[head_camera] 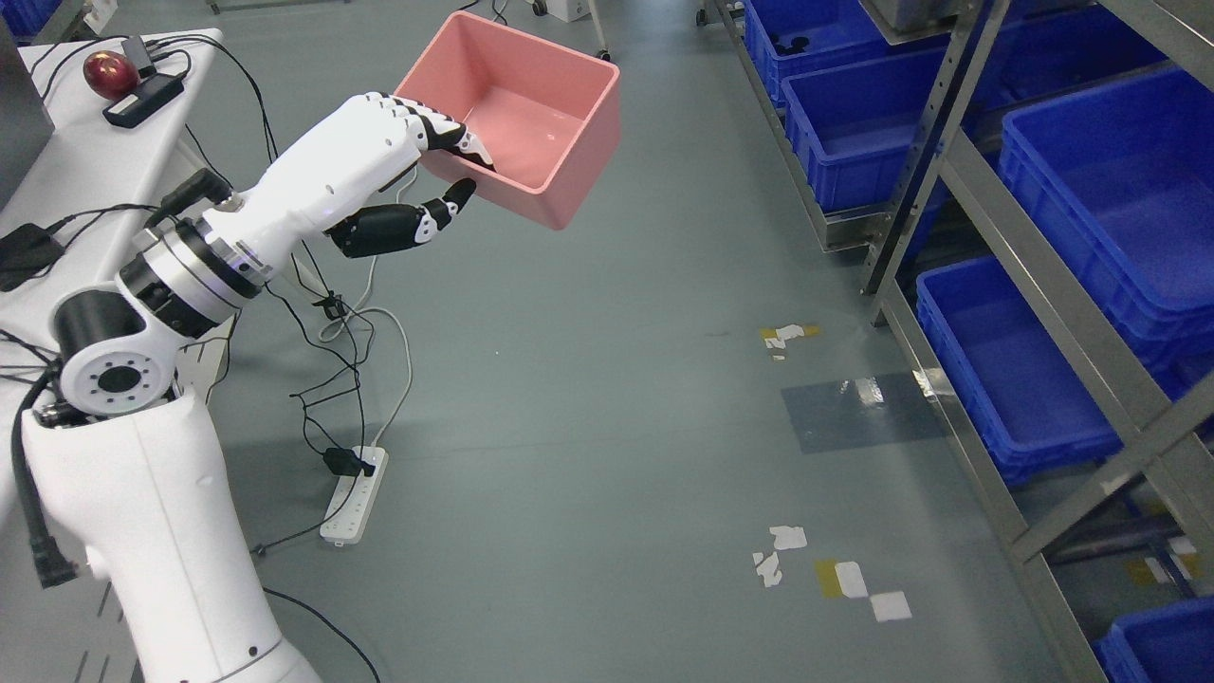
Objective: Place storage box into left shelf container
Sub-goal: 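Hold the pink box up in the left hand while turning toward the bin rack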
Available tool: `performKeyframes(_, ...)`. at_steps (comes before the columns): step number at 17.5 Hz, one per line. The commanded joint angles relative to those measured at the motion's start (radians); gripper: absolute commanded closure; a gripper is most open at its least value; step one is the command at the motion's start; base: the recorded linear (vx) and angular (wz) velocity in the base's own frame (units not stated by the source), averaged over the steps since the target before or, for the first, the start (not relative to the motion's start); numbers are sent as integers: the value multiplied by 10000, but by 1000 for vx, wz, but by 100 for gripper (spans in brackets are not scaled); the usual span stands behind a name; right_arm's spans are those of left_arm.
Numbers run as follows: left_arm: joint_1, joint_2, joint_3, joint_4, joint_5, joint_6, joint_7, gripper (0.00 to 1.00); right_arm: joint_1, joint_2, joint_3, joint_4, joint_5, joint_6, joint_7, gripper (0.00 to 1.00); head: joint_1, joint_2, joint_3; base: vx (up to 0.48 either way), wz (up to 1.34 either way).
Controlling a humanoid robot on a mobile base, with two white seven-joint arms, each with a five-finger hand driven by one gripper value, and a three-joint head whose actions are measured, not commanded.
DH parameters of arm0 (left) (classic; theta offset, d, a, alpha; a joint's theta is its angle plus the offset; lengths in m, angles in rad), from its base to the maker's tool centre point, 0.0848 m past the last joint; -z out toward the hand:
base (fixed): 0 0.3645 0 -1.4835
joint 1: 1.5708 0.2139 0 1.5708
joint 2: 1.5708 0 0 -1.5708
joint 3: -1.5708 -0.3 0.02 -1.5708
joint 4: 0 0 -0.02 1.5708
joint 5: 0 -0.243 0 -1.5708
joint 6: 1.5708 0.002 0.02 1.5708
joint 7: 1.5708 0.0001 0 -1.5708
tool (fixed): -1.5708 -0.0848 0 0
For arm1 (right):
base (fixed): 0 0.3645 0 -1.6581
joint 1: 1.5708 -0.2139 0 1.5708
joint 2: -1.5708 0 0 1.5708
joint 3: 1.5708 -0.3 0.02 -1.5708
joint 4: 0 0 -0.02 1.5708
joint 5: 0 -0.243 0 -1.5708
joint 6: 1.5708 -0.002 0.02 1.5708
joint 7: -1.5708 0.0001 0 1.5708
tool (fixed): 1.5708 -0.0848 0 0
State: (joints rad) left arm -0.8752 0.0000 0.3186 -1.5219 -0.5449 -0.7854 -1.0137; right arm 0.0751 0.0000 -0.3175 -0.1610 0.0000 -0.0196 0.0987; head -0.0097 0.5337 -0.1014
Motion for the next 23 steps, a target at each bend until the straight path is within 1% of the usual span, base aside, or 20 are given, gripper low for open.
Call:
performKeyframes(1,-130,175,-303,-29,464,0,273,98,0,-175,0,0,77,-3,3430,0,0,0,0,364,41)
performKeyframes(2,-84,175,-181,-29,478,0,304,98,0,-175,0,0,77,-3,3430,0,0,0,0,392,123)
performKeyframes(3,-69,175,94,-74,478,540,365,98,0,-175,0,0,77,-3,3430,0,0,0,0,392,123)
performKeyframes(4,-69,175,248,-90,478,1539,381,98,0,-175,0,0,77,-3,3430,0,0,0,0,342,155)
performKeyframes(5,-23,175,280,-90,478,2324,381,98,15,-175,0,0,77,-3,3430,0,0,0,0,406,147)
performKeyframes(6,-23,175,280,-90,478,2620,381,98,0,-175,0,0,77,-3,3430,0,0,0,0,406,147)
performKeyframes(8,8,175,21,-90,509,2547,381,98,0,-175,0,0,77,-3,3430,0,0,0,0,392,150)
performKeyframes(9,8,175,-238,-90,539,2288,381,97,0,-175,0,0,77,-3,3430,0,0,0,0,396,145)
performKeyframes(11,84,175,-1248,-90,662,1140,350,97,0,-175,0,0,77,-3,3430,0,0,0,0,391,126)
performKeyframes(12,267,175,-1831,-90,693,801,350,97,0,-175,0,0,77,-3,3430,0,0,0,0,400,81)
performKeyframes(17,636,175,-3000,-90,1199,491,350,97,0,-175,0,0,77,-3,3430,0,0,0,0,371,48)
performKeyframes(23,714,175,-3478,-75,1445,475,381,97,0,-175,0,0,77,-3,3430,0,0,0,0,311,-73)
